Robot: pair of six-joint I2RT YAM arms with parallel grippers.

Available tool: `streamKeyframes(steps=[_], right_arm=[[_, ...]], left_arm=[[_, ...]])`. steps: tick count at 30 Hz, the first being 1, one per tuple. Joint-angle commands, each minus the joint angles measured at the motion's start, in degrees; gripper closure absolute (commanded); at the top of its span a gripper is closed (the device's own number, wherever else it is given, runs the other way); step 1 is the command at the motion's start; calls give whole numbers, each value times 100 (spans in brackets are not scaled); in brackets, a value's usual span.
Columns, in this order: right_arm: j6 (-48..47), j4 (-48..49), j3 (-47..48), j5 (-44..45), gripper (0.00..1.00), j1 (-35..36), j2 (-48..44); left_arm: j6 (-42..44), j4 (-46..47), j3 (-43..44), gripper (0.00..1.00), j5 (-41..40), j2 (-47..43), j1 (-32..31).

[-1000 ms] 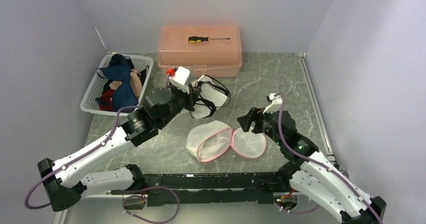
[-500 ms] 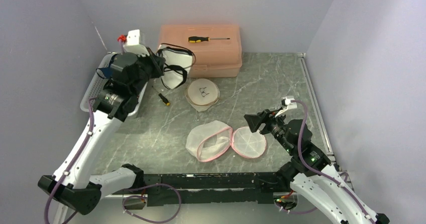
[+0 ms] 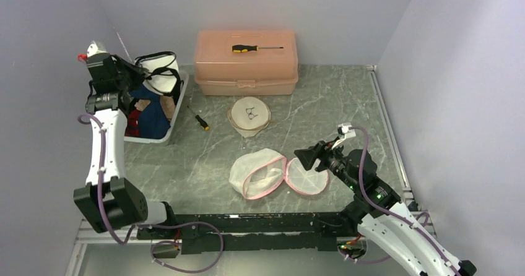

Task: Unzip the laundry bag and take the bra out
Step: Place the bra in the bin.

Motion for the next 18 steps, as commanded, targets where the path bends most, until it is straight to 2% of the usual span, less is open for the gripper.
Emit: streamKeyframes(steps=[1,6,10,18], right_arm=[[101,319,-159,-221,30,-14,-218],[-22,161,-181,-100,30,-15,-344],[-82,141,-194,-52,30,-10,-402],[-125,218,-183,-172,30,-12,-214]], left_arm=[[-479,540,85,97,662,384,363],[-471,555,648,97,977,1141,422],[-391,115,1073,98,566,1578,393],[-74,18,1378,97,-416,2130,187]])
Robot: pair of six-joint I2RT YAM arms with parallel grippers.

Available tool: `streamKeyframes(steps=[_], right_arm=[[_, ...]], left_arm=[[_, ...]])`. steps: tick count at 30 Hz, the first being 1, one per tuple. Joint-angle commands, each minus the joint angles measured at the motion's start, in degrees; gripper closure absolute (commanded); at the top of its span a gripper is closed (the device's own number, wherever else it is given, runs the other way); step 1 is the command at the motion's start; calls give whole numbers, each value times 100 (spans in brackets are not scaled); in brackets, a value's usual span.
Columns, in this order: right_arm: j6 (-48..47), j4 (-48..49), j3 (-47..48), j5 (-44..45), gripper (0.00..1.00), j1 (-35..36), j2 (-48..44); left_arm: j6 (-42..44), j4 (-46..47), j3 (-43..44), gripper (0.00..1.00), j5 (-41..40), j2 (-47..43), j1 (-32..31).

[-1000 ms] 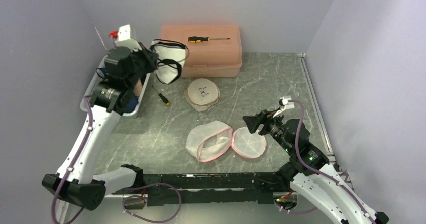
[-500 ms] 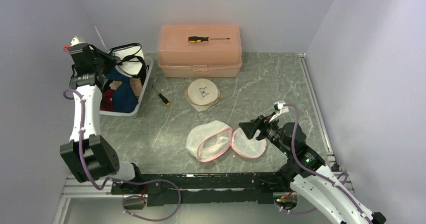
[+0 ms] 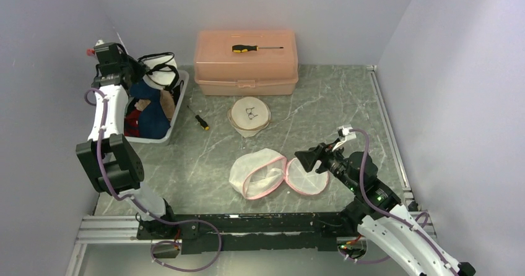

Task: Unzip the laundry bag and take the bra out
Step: Place the bra in the bin.

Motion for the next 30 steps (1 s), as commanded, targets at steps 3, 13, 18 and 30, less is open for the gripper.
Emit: streamKeyframes(steps=[3,13,18,30], right_arm=[[-115,199,5,-82,30,-11,36],[449,867,649,-750,14,-23,994],[1394,2199,1057,-1646,5,-57,1752],[1765,3301,848,-1744,0,-62,1904]], left_arm=[[258,91,284,97,-577,68,-203],[-36,673,-926,97,649,-1979,-523],[-682,1663,-1883,97,1885,-2854,-575],[-326,2169,-1947,97,1785,-3266,-654]])
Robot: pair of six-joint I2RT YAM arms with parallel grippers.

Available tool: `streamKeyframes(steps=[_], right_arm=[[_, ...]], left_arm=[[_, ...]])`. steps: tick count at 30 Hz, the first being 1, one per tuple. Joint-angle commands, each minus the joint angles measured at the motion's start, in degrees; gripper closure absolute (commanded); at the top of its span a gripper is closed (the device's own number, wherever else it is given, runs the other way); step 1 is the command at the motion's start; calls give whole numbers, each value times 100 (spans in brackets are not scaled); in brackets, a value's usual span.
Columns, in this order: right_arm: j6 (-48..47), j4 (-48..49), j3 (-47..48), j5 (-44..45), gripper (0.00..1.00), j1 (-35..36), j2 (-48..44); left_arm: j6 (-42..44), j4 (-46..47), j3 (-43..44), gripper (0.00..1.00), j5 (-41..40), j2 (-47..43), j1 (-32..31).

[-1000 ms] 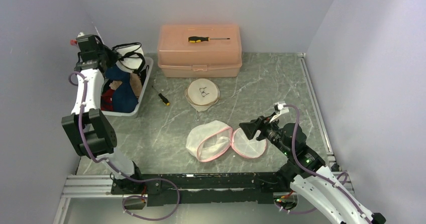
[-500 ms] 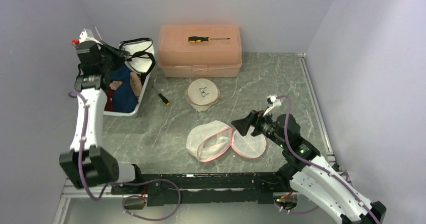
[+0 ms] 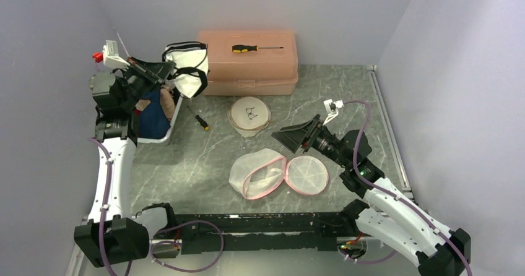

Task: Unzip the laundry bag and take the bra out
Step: Place the bra in the bin.

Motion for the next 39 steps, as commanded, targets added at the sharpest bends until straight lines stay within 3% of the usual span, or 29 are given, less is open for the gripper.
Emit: streamKeyframes(steps=[1,6,9,12,23,39], right_arm=[[-479,-183,69,348,1,-19,-450],[-1150,-1233,-24,856,2,-18,-1054],[-1378,-1671,-133,1025,3,-16,-1295],[-1509,-1808,-240,1062,3,-19,-1450],[-1523,-1940,-526,891,5,-18,-1581],[-1789,-2363,-531,1069,5,-15,-1936]], left_arm=[[931,-788,768,97,-1083,132,-11],[1986,-1669,1573,97,-2886,1102,3],[2156,-2241,2434,97,-3249,2181,32],[2043,-2383,2772,97,-3458,2861,42],[1795,-2205,2974,97,-4123,4134,-99],[2126,-2334,2213,97,-4929,4341,43]])
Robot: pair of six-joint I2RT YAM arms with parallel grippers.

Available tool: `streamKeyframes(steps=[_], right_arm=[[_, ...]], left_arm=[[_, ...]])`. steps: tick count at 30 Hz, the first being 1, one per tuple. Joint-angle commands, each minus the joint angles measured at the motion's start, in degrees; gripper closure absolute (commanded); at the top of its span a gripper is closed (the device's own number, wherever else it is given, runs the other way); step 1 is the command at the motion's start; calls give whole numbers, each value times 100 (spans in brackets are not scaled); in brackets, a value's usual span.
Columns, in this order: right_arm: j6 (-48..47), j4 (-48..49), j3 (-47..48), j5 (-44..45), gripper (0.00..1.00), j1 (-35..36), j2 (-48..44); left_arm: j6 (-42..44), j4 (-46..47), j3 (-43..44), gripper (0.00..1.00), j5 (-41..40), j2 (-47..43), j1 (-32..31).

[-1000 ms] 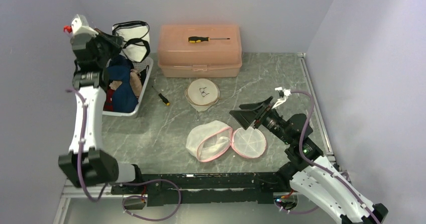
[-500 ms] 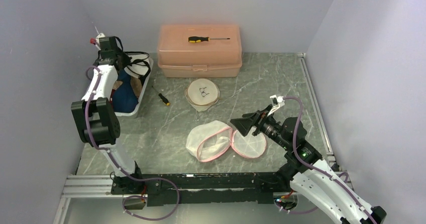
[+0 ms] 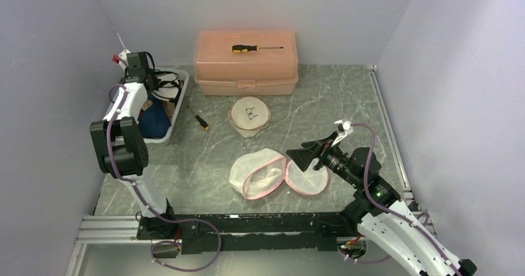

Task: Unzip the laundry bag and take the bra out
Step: Place the bra in the bin.

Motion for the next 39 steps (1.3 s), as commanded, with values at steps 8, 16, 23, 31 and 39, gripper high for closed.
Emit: streamKeyframes(steps=[8,16,23,31,39], right_arm=[[-189,-79,22,186,5,-13,-185],[-240,-129,71,202,5,-7,-236],[-237,-116,12,177,5,-15,-252],[-206,-120,-3,111,5,-10,-322],[-279,-353,24,238,5,-15,-536]], left_arm=[[314,-105,-199,57,403,-221,151],[391,-217,-367,30,134,-1243,158],[-502,817,-1244,23,1548,-2341,158],[-957,1293,-1012,61,1548,-1607,-281],[-959,609,-267,78,871,-329,-280]])
